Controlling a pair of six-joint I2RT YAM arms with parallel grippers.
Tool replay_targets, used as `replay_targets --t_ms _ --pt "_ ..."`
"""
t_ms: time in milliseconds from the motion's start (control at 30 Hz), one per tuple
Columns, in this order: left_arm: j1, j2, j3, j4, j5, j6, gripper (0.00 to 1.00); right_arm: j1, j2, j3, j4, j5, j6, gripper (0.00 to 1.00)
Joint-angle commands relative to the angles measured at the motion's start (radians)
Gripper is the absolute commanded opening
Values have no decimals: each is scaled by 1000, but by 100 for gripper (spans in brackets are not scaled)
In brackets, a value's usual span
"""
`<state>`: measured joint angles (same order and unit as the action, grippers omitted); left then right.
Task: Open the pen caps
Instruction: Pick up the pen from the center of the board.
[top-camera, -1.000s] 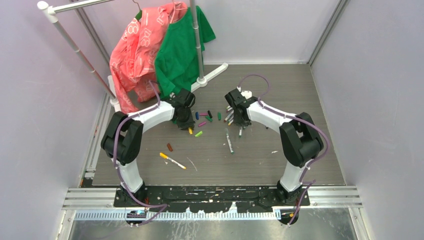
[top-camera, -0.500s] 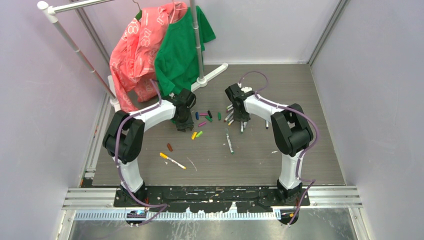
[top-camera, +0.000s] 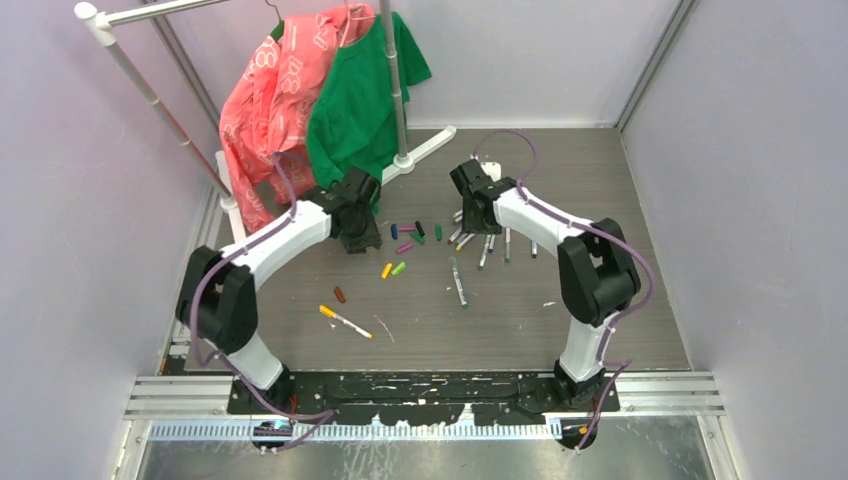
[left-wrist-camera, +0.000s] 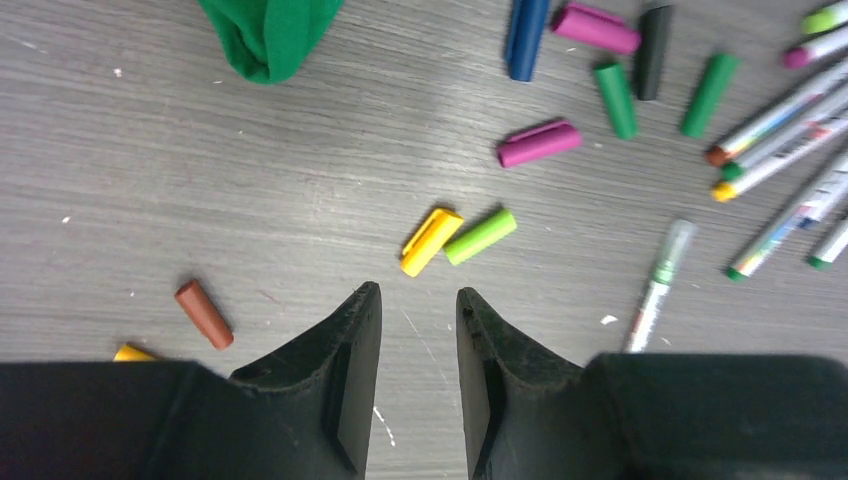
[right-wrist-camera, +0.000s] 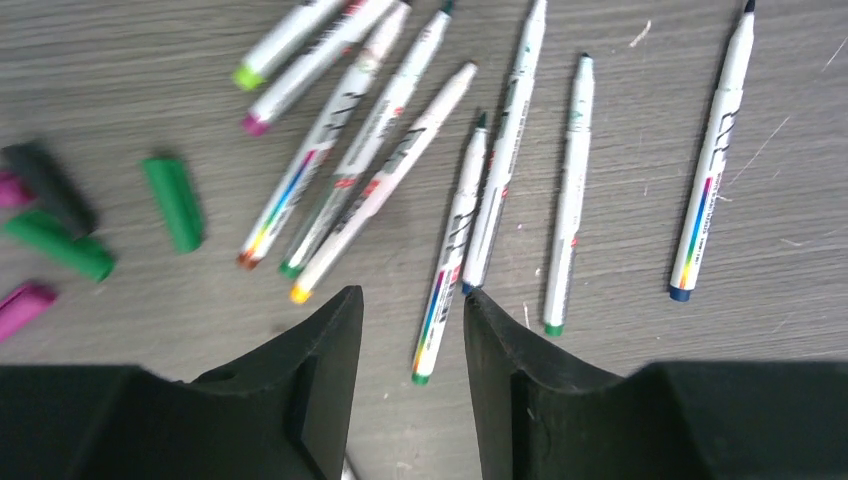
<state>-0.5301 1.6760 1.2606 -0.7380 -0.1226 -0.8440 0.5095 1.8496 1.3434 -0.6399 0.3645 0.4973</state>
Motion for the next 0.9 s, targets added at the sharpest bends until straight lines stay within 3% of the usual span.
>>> replay_targets --t_ms 0,200,400,867 --pt "-6 -166 3 -64 -49 -75 34 75 -152 39 -18 -18 -73 48" --pt "-8 -463 -140 -140 -187 -212 34 247 -176 39 -23 -197 -147 48" --pt "-7 -731 -273 -292 -310 -383 33 454 -57 119 -32 -291 -234 48" --pt "-7 -1013 -330 -574 -432 -566 32 677 209 364 -62 -351 -256 48"
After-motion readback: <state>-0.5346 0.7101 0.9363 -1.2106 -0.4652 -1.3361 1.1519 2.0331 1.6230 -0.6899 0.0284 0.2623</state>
